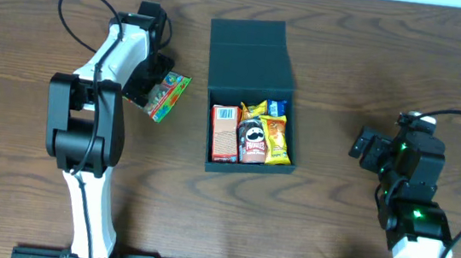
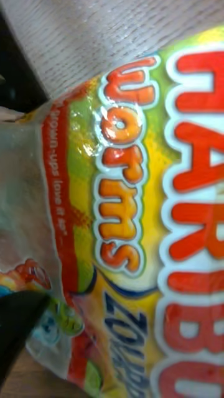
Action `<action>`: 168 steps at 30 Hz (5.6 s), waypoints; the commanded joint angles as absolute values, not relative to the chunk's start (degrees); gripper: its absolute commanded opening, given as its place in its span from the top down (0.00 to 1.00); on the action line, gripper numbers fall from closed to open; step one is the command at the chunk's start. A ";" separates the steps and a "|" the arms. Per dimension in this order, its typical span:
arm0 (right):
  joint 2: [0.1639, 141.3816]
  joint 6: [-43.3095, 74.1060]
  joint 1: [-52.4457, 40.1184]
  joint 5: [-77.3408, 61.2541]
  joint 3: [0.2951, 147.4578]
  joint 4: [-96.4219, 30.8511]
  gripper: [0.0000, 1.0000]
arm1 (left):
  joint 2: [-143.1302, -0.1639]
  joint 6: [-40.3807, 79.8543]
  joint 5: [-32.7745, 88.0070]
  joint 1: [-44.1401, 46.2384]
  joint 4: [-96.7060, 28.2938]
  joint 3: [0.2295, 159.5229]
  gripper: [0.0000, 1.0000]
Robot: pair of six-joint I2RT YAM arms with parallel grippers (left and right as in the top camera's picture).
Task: Pack container
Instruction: 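Close the left gripper on the Haribo bag's top edge and lift, then carry the Haribo bag over the black box and lower it in, then push the Haribo bag down into the box with the left gripper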
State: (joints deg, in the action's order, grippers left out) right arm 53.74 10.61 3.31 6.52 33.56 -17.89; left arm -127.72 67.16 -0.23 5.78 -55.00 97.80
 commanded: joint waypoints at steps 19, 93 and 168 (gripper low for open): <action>53.69 10.00 3.77 7.25 32.99 -17.80 0.01 | -129.95 59.86 -5.21 8.01 -58.63 97.84 0.73; 53.69 10.00 3.77 7.25 32.99 -17.80 0.01 | -105.78 37.56 -7.40 40.32 -60.47 94.50 0.94; 53.69 10.00 3.77 7.25 32.99 -17.80 0.01 | -112.14 38.54 -17.74 38.63 -57.84 94.50 0.94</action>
